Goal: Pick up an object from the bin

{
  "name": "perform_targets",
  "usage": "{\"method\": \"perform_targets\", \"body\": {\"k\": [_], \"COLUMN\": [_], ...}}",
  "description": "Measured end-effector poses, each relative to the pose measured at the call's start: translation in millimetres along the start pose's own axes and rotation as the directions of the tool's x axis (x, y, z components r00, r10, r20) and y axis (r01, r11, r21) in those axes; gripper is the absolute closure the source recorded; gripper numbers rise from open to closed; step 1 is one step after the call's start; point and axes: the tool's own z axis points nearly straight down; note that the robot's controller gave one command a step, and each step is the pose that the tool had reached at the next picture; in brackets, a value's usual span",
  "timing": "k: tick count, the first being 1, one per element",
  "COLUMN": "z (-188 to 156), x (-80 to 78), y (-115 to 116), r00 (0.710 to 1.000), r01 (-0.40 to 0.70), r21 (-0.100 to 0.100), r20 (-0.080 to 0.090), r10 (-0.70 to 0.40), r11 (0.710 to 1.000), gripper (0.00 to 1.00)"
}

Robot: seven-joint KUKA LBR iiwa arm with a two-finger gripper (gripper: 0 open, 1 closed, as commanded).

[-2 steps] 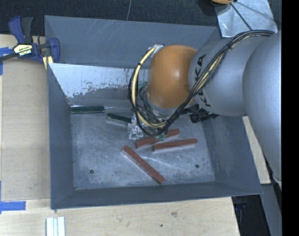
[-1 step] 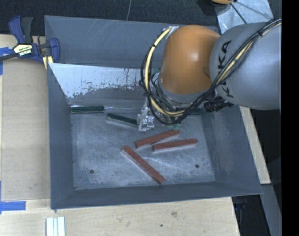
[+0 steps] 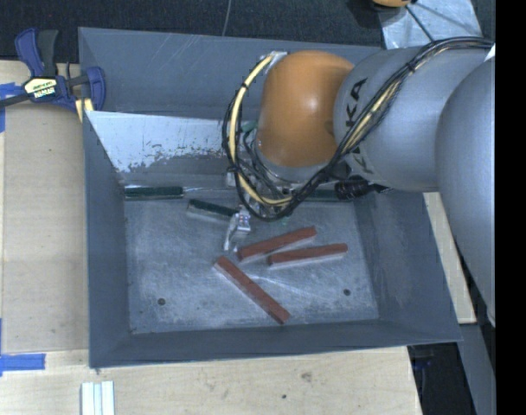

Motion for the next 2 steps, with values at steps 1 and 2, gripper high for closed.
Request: {"method": "perform_targets", "body": {"k": [1,2], "z": [5.8,75.9], "x": [-0.8,-34.8], "y": [2.6,-22.8], "r00": [1.0,0.984], "r01": [-0.004,-0.175], "r21": [0.0,-0.009], "r20": [-0.001,0.021], "r10": [0.004,0.175], "r11": [1.0,0.985], "gripper": [0.0,1.0]}}
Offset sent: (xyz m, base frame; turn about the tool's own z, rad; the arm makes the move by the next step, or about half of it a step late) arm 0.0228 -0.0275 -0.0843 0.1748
